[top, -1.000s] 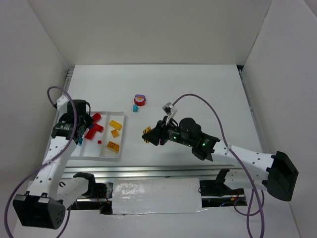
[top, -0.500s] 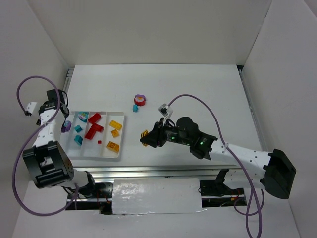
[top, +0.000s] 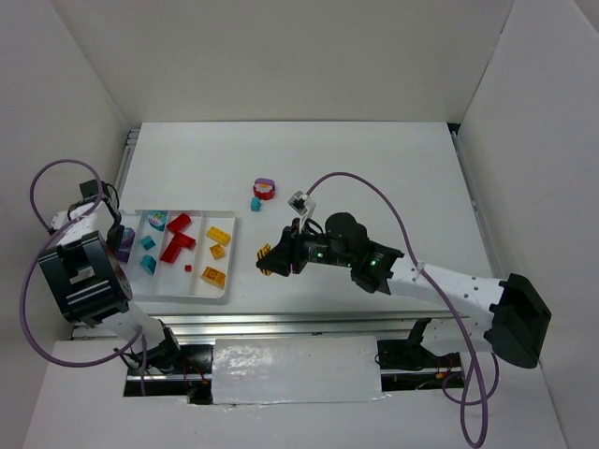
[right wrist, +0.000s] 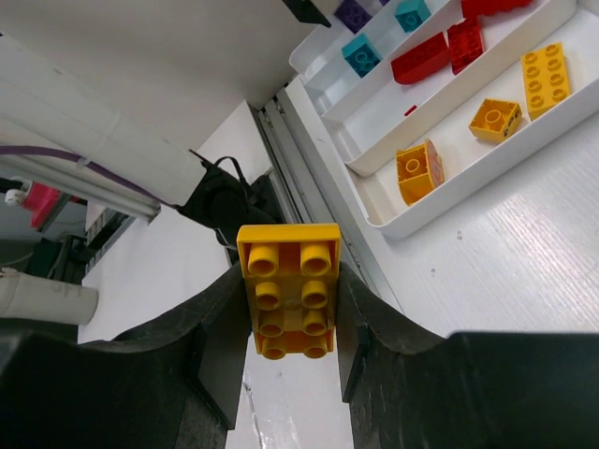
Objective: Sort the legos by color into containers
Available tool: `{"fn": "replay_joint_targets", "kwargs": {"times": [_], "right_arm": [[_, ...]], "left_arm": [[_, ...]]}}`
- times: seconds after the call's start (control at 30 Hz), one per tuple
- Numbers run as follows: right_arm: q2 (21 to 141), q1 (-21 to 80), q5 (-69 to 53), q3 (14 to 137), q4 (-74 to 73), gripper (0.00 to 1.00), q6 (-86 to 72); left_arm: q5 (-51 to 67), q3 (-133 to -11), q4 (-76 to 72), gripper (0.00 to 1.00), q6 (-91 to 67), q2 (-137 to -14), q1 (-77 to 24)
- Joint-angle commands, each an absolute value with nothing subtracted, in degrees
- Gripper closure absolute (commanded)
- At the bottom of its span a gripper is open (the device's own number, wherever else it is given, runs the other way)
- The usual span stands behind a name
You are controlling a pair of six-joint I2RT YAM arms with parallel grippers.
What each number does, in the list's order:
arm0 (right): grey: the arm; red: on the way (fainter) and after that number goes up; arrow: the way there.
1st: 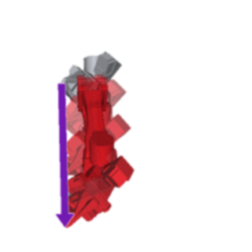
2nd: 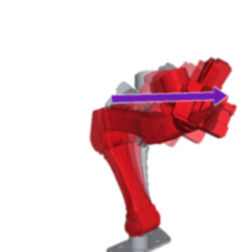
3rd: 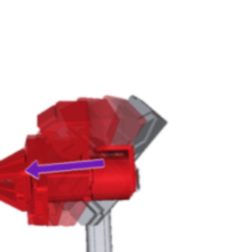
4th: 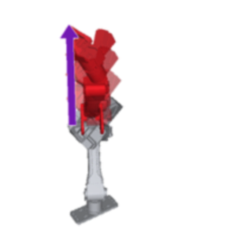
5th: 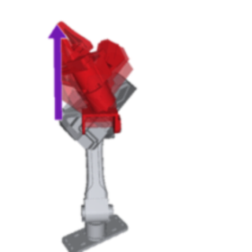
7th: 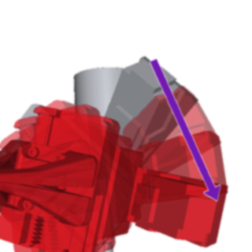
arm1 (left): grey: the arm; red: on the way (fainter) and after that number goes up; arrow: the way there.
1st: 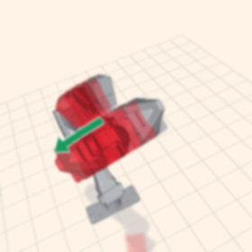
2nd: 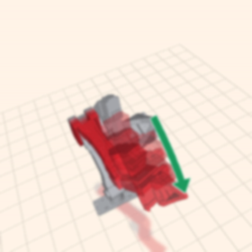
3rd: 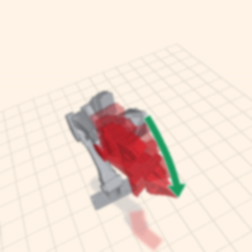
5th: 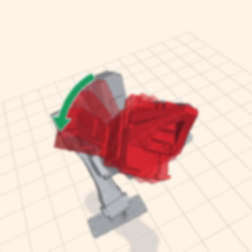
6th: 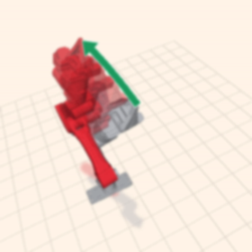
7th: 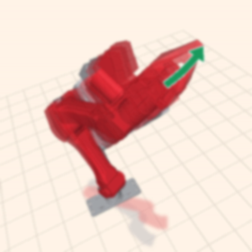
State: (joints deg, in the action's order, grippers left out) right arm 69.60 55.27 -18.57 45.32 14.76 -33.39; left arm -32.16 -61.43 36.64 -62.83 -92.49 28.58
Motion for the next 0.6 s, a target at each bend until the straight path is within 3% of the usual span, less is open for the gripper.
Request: {"fn": "replay_joint_targets", "kwargs": {"times": [0.0, 0.03, 0.07, 0.1, 0.23, 0.37, 0.57], "right_arm": [[69.61, 55.9, -20.04, 47.64, 15.56, 1.0, -32.7], [69.7, 55.81, -20.04, 47.64, 15.56, 1.0, -32.87], [69.78, 55.81, -19.95, 47.55, 15.64, 1.0, -32.87], [70.05, 55.81, -19.95, 47.64, 15.56, 1.0, -32.78], [70.84, 55.81, -19.07, 47.99, 14.77, 1.0, -32.35], [75.4, 55.9, -14.16, 52.19, 8.46, 0.99, -31.91], [98.99, 57.92, -1.16, 76.13, -10.06, 0.99, -32.08]], "left_arm": [[-31.11, -60.56, 35.24, 0.26, -64.16, -90.18, 28.74], [-30.94, -60.73, 35.94, 0.18, -64.16, -90.0, 28.65], [-30.59, -60.91, 35.95, 0.02, -63.99, -89.91, 28.65], [-30.59, -60.91, 36.03, 0.01, -63.9, -89.74, 28.65], [-30.41, -61.52, 36.74, 0.0, -63.46, -88.16, 28.65], [-26.03, -60.13, 32.72, 0.01, -57.77, -78.78, 27.34], [-8.81, -57.4, 25.84, 0.01, -41.96, -59.1, 20.4]]}}
